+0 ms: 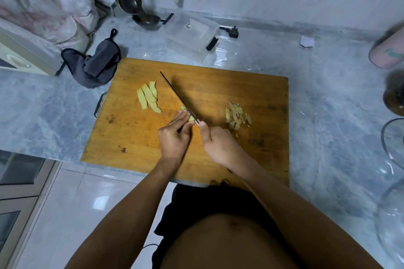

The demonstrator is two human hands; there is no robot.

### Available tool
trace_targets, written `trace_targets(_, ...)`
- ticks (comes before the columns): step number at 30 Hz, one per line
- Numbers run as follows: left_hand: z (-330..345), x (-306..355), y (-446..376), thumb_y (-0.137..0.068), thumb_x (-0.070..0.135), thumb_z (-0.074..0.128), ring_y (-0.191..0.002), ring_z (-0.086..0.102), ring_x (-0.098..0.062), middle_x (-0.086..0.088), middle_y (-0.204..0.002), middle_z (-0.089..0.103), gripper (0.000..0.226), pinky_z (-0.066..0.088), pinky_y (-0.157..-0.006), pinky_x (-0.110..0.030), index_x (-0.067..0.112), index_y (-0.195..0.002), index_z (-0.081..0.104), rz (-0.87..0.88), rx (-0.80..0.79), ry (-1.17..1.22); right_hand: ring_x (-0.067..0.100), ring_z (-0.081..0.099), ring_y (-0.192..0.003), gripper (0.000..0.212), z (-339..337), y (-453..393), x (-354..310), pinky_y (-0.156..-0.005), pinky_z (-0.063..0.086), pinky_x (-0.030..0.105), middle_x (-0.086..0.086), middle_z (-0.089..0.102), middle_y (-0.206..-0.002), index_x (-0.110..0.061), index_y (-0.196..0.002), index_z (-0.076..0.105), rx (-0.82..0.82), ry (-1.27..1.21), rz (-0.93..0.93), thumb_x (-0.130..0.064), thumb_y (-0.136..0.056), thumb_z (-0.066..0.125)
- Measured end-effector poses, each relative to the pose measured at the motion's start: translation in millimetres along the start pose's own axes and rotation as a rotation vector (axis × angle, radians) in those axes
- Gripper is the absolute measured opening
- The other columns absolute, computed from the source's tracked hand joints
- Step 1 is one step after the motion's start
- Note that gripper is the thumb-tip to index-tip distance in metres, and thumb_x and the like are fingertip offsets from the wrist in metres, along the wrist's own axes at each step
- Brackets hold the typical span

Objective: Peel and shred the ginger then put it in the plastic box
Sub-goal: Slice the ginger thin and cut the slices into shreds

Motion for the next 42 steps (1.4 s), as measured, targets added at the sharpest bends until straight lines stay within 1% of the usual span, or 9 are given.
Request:
trace_targets(8,-3,0,2,-0.084,0.008,0.072,-0.115,0.061,-0.008,-0.008,-0.116,0.071,0.026,0.043,-0.102,-0.014,0.006,-0.109,0.075,-0.003,0.008,-0.009,0.029,0.053,-0.085,0.061,-4,4,-1,-0.075,0.037,0.033,0.005,0.051,-0.069,-0.020,-0.062,0.045,0.019,0.035,-0.018,-0.052,-0.106,0.019)
trace_targets(11,-2,1,0,-0.083,0.007,0.075,-0.116,0.063,-0.013,-0.008,-0.117,0.071,0.026,0.047,-0.102,-0.025,0.005,-0.109,0.075,-0.002,0.001,0.007,0.033,0.063,-0.084,0.068,-15,10,-1,-0.082,0.051,0.041,0.014,0.061,-0.075,-0.011,-0.069,0.055,0.017,0.008,-0.006,-0.056,-0.105,0.017)
trace_targets(14,-2,2,-2,-0.083,0.006,0.077,-0.116,0.063,-0.014,-0.008,-0.116,0.071,0.025,0.048,-0.103,-0.028,0.005,-0.108,0.075,0.035,-0.001,0.004,0.035,0.065,-0.072,0.078,-28,21,-7,-0.074,0.052,0.044,0.021,0.062,-0.073,0.006,-0.086,0.065,0.006,-0.016,-0.016,-0.052,-0.106,0.017)
trace_targets(17,0,1,-3,-0.083,0.005,0.077,-0.117,0.062,-0.012,-0.008,-0.116,0.071,0.026,0.047,-0.104,-0.027,0.006,-0.108,0.075,0.051,-0.012,-0.003,0.040,0.062,-0.069,0.080,-33,28,-13,-0.067,0.053,0.043,0.017,0.056,-0.070,0.012,-0.095,0.066,-0.026,0.027,-0.023,-0.050,-0.106,0.016)
trace_targets(20,-1,-3,-4,-0.082,0.003,0.076,-0.117,0.060,-0.010,-0.009,-0.114,0.071,0.025,0.044,-0.105,-0.021,0.004,-0.107,0.074,0.040,-0.015,0.017,0.039,0.060,-0.066,0.080,-31,28,-17,-0.064,0.053,0.042,0.015,0.051,-0.067,0.010,-0.086,0.063,-0.045,0.040,-0.015,-0.051,-0.106,0.016)
trace_targets(27,0,-2,-2,-0.080,0.000,0.076,-0.115,0.059,-0.006,-0.009,-0.112,0.071,0.025,0.042,-0.103,-0.014,0.002,-0.105,0.074,0.014,0.016,0.030,0.042,0.068,-0.081,0.069,-27,26,-17,-0.068,0.055,0.044,0.014,0.050,-0.063,-0.007,-0.070,0.051,-0.047,0.032,-0.009,-0.055,-0.104,0.015)
trace_targets(31,2,0,4,-0.083,-0.003,0.072,-0.115,0.060,-0.011,-0.014,-0.114,0.070,0.025,0.041,-0.102,-0.011,0.001,-0.107,0.073,-0.016,0.049,0.022,0.029,0.060,-0.058,0.078,-21,23,-14,-0.073,0.053,0.043,0.015,0.061,-0.063,-0.001,-0.069,0.059,-0.029,0.055,-0.009,-0.055,-0.105,0.016)
trace_targets(37,2,1,3,-0.083,-0.003,0.071,-0.114,0.062,-0.015,-0.015,-0.113,0.070,0.024,0.040,-0.101,-0.008,0.000,-0.107,0.073,-0.019,0.047,0.015,0.025,0.057,-0.054,0.074,-21,17,-15,-0.069,0.051,0.038,0.011,0.058,-0.059,-0.005,-0.062,0.054,-0.017,0.060,-0.023,-0.052,-0.106,0.018)
trace_targets(42,3,0,4,-0.083,-0.002,0.073,-0.113,0.064,-0.016,-0.012,-0.113,0.071,0.025,0.045,-0.101,-0.015,0.002,-0.107,0.073,-0.008,0.046,0.020,0.016,0.050,-0.046,0.072,-21,12,-16,-0.067,0.051,0.035,0.007,0.055,-0.057,-0.010,-0.058,0.051,-0.036,0.041,0.004,-0.055,-0.105,0.019)
Point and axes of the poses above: each hand's wrist, its own y-axis away from the middle knuckle, its own z-axis out of the palm, x = y × z, the point moved 6 cm from there along -y, towards the middle knuckle
